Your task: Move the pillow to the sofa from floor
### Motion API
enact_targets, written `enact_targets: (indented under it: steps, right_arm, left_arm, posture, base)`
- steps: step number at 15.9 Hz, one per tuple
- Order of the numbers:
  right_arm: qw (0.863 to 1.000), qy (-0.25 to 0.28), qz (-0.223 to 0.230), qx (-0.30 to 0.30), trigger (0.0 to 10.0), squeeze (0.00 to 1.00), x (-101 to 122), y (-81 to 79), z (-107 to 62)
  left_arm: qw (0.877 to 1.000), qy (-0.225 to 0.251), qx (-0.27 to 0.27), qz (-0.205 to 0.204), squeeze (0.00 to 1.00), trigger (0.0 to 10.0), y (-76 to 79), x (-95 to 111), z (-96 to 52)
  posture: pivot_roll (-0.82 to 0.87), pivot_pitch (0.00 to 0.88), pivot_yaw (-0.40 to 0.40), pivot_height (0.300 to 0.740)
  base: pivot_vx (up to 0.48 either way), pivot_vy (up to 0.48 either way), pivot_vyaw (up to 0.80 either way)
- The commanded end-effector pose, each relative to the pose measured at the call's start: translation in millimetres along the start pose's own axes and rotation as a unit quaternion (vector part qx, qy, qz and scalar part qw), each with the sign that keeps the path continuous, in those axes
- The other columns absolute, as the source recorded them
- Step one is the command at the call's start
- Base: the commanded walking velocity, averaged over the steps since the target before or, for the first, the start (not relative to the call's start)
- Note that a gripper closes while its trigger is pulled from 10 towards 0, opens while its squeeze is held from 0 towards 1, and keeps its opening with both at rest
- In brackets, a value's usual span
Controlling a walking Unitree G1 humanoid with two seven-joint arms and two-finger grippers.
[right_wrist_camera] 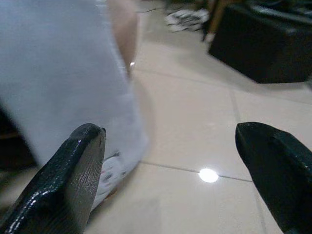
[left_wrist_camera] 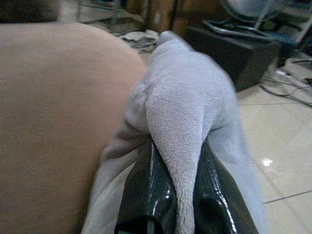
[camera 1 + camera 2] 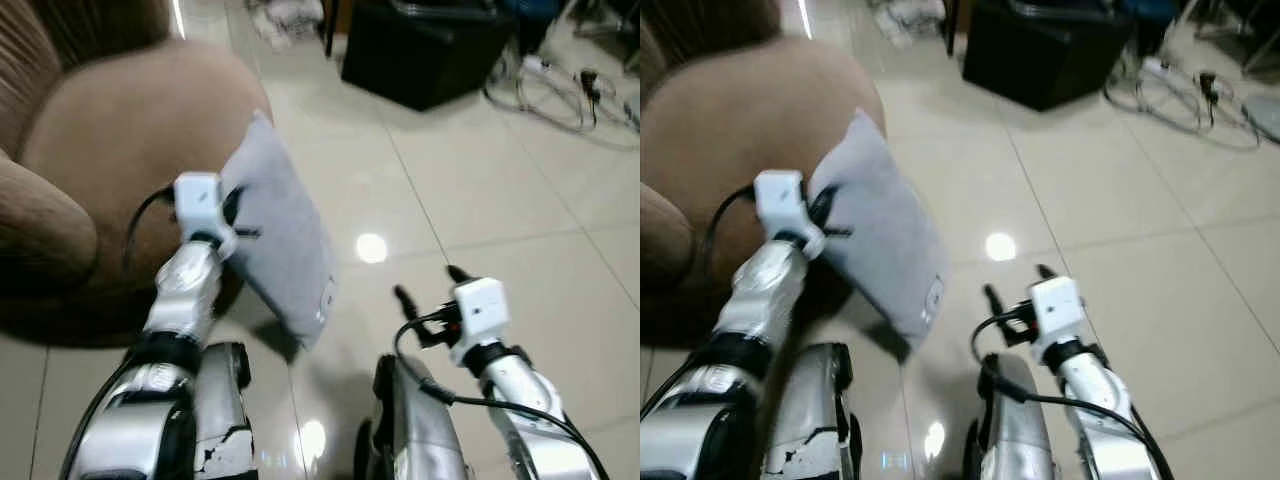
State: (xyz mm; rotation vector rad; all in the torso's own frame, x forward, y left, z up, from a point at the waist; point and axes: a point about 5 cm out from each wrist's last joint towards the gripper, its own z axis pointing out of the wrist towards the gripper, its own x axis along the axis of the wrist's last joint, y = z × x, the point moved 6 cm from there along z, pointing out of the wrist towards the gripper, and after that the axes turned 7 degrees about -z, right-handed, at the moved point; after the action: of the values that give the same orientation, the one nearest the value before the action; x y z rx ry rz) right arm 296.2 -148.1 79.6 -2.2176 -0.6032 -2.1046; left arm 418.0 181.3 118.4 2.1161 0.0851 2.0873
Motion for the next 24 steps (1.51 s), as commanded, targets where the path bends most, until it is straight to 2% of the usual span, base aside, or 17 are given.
enact_targets:
  steps: [1, 2, 4, 5, 6, 7, 8, 9, 11, 16, 18, 20, 21, 22, 24]
  right_arm:
    - [0.998, -0.022, 0.036, -0.043, 10.0, 0.0, -12, 14.7, -7.3]
    - [0.996, -0.031, 0.058, -0.061, 10.0, 0.0, -16, 18.8, -10.8]
    - [0.99, -0.044, 0.096, -0.095, 10.0, 0.0, -26, 22.7, -19.0]
    - [0.989, -0.042, 0.098, -0.104, 10.0, 0.0, -26, 24.7, -20.3]
    - [0.987, -0.04, 0.106, -0.115, 10.0, 0.0, -27, 25.2, -24.0]
    - [0.986, -0.035, 0.106, -0.127, 10.0, 0.0, -28, 26.0, -27.5]
    - [0.984, -0.031, 0.105, -0.141, 10.0, 0.0, -28, 29.1, -29.1]
    - [0.981, -0.025, 0.107, -0.161, 10.0, 0.0, -29, 33.8, -29.5]
    - [0.981, -0.018, 0.102, -0.163, 10.0, 0.0, -31, 34.7, -22.7]
    - [0.986, -0.019, 0.069, -0.151, 10.0, 0.0, -32, 31.9, -11.7]
    - [0.987, -0.002, 0.063, -0.15, 10.0, 0.0, -26, 31.6, -8.9]
    - [0.986, -0.011, 0.057, -0.159, 10.0, 0.0, -28, 31.0, -9.4]
    - [0.986, -0.011, 0.058, -0.159, 10.0, 0.0, -28, 30.6, -9.5]
    - [0.986, -0.004, 0.053, -0.157, 10.0, 0.0, -25, 28.0, -10.7]
    - [0.986, 0.001, 0.05, -0.157, 10.0, 0.0, -23, 27.8, -9.8]
  left_arm:
    - [1.0, 0.015, -0.01, 0.015, 0.0, 0.0, -3.1, 11, -4.0]
    - [1.0, -0.007, -0.012, 0.023, 0.0, 0.0, -9.7, -1, -14.0]
    - [0.999, -0.05, 0.001, 0.023, 0.0, 0.0, -25.8, -28, -44.0]
    - [0.998, -0.061, 0.01, 0.016, 0.0, 0.0, -30.6, -34, -51.2]
    - [0.997, -0.069, 0.028, 0.001, 0.0, 0.0, -40.8, -41, -69.8]
    - [0.997, -0.055, 0.05, -0.009, 0.0, 0.0, -50.5, -39, -82.8]
    - [0.997, -0.049, 0.06, -0.015, 0.0, 0.0, -55.4, -37, -88.0]
    - [0.996, -0.048, 0.072, -0.029, 0.0, 0.0, -57.2, -39, -91.3]
    - [0.996, -0.048, 0.062, -0.051, 0.0, 0.0, -36.2, -46, -86.2]
    - [0.997, -0.057, 0.034, -0.031, 0.0, 0.0, -12.8, -50, -84.2]
    - [0.998, -0.057, 0.016, -0.03, 0.0, 0.0, 0.6, -51, -81.5]
    - [0.998, -0.054, 0.008, -0.023, 0.0, 0.0, 8.1, -51, -82.1]
    - [0.998, -0.052, 0.008, -0.024, 0.0, 0.0, 9.3, -51, -82.4]
    - [0.998, -0.044, 0.02, -0.028, 0.0, 0.0, 5.3, -49, -86.6]
    - [0.998, -0.029, 0.029, -0.038, 0.0, 0.0, -1.4, -43, -85.2]
  posture:
    - [0.05, 0.036, -0.065, 0.561]
    - [0.05, 0.034, -0.061, 0.561]
    - [0.06, 0.026, -0.038, 0.561]
    - [0.06, 0.024, -0.035, 0.561]
    - [0.06, 0.011, -0.026, 0.561]
    - [0.06, 0.003, -0.029, 0.561]
    - [0.07, 0.0, -0.039, 0.561]
    - [0.07, 0.0, -0.049, 0.561]
    - [0.08, 0.0, -0.061, 0.561]
    - [0.07, 0.0, -0.073, 0.561]
    - [0.07, 0.0, -0.069, 0.561]
    - [0.06, 0.0, -0.068, 0.581]
    - [0.06, 0.0, -0.07, 0.586]
    - [0.06, 0.0, -0.074, 0.601]
    - [0.07, 0.0, -0.075, 0.621]
  base:
    - [0.0, 0.0, 0.0]
    - [0.0, 0.0, 0.0]
    - [0.0, 0.0, 0.0]
    - [0.0, 0.0, 0.0]
    - [0.0, 0.0, 0.0]
    - [0.0, 0.0, 0.0]
    - [0.0, 0.0, 0.0]
    - [0.0, 0.0, 0.0]
    - [0.0, 0.0, 0.0]
    - [0.0, 0.0, 0.0]
    - [0.0, 0.0, 0.0]
    - [0.0, 0.0, 0.0]
    - [0.0, 0.0, 0.0]
    - [0.0, 0.0, 0.0]
    - [0.0, 0.0, 0.0]
